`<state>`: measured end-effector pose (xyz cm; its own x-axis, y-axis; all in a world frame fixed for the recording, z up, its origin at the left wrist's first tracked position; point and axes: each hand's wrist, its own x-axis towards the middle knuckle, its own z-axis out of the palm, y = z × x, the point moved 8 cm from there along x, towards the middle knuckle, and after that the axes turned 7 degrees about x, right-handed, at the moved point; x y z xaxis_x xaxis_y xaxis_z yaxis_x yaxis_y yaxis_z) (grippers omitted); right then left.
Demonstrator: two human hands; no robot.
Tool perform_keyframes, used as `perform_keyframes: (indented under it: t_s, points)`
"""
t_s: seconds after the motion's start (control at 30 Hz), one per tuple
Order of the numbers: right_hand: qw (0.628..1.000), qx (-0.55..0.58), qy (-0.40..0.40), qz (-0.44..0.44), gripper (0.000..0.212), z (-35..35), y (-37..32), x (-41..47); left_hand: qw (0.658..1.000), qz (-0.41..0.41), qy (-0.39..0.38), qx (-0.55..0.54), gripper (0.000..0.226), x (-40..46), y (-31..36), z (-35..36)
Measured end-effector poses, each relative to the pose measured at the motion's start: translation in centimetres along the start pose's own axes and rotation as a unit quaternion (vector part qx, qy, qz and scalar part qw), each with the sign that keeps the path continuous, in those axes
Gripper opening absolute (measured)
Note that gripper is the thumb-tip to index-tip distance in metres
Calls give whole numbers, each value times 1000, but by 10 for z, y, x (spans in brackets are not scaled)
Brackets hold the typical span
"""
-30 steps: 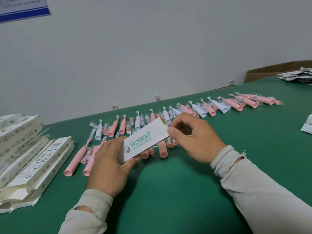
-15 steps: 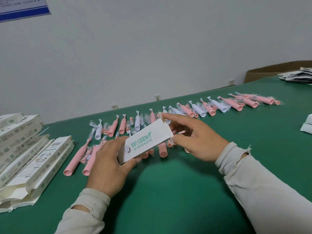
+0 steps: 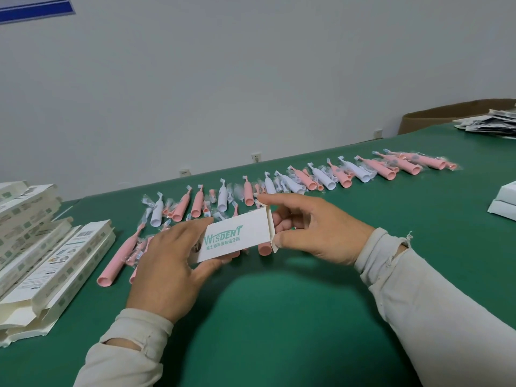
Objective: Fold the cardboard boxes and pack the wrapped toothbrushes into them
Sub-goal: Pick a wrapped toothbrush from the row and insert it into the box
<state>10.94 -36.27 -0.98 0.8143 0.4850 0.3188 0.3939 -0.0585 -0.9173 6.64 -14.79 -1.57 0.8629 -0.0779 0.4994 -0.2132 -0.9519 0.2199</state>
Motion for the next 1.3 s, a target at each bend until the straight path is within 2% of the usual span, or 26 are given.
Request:
perform_keyframes:
  t_s: [0.1,0.17,0.23,0.27,0.3,0.37,0.43,0.5,0.57,0.67,0.73,0.8,0.9,1.1,1.3]
  points:
    - [1000,10,-7,4,60,-2,3,1,1000,-8,1,10,73,2,-1,-1]
    - [999,38,16,12,53,-18,6,4,1000,-18,14,17,69,8,-5,-6]
    - [991,76,106,21,40,-51,16,8,998,-31,33,38,68,18,-10,-12]
    - [983,54,173,26,30,-71,21,7,997,-39,37,56,70,22,-13,-13]
    - [969,2,243,33,21,-91,27,3,996,-46,36,73,74,25,-15,-12]
    - [930,-107,347,58,18,-116,43,-10,994,-62,34,88,75,23,-19,-6]
    - [904,-176,379,85,16,-121,55,-18,993,-72,39,91,69,18,-22,2]
    - [897,-236,361,96,10,-110,57,-13,991,-70,45,100,67,15,-23,7]
    - [893,-316,306,95,7,-89,51,1,991,-78,59,96,66,13,-22,7]
    - [862,-443,213,127,21,-58,52,18,991,-75,64,87,67,12,-21,9]
    - [843,-479,188,156,32,-52,57,20,992,-72,63,88,68,11,-22,9]
    - [840,-479,168,190,39,-52,63,19,992,-72,60,86,68,11,-23,9]
    - [854,-439,144,237,43,-52,72,17,993,-73,53,77,68,12,-23,11]
    - [862,-384,168,286,42,-65,72,3,994,-65,63,53,70,9,-20,9]
    - [836,-409,176,320,49,-81,70,-13,995,-66,33,68,70,12,-20,18]
